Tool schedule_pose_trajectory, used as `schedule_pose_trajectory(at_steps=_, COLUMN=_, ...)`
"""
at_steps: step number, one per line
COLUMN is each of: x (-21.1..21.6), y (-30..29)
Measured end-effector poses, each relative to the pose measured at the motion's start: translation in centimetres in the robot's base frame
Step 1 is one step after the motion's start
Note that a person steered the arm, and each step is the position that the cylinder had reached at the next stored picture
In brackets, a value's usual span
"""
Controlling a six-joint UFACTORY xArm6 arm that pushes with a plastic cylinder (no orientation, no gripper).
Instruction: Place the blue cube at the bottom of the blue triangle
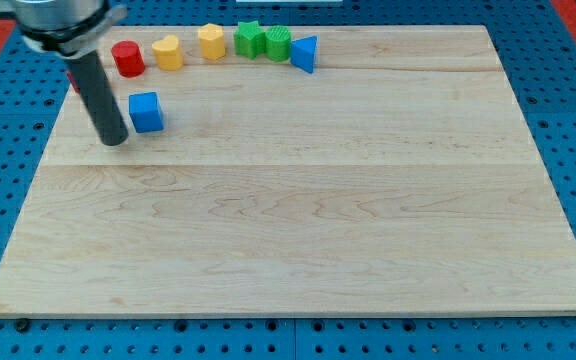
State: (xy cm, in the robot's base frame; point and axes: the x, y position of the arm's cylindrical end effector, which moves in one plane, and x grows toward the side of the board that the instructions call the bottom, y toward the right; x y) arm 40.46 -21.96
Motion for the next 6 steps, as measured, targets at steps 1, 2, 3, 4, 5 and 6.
schedule_pose_trajectory(at_steps=1, x=-2.0, y=-0.5)
schedule_pose_trajectory(at_steps=2, x=-2.9, y=1.9)
schedule_pose_trajectory(at_steps=3, x=-3.2, y=6.4)
schedule_pose_trajectory(at_steps=4, x=-4.3, y=10.0)
schedule_pose_trajectory(at_steps=5, x=-6.3, y=10.4)
schedule_pose_trajectory(at_steps=6, x=-8.1, y=9.6)
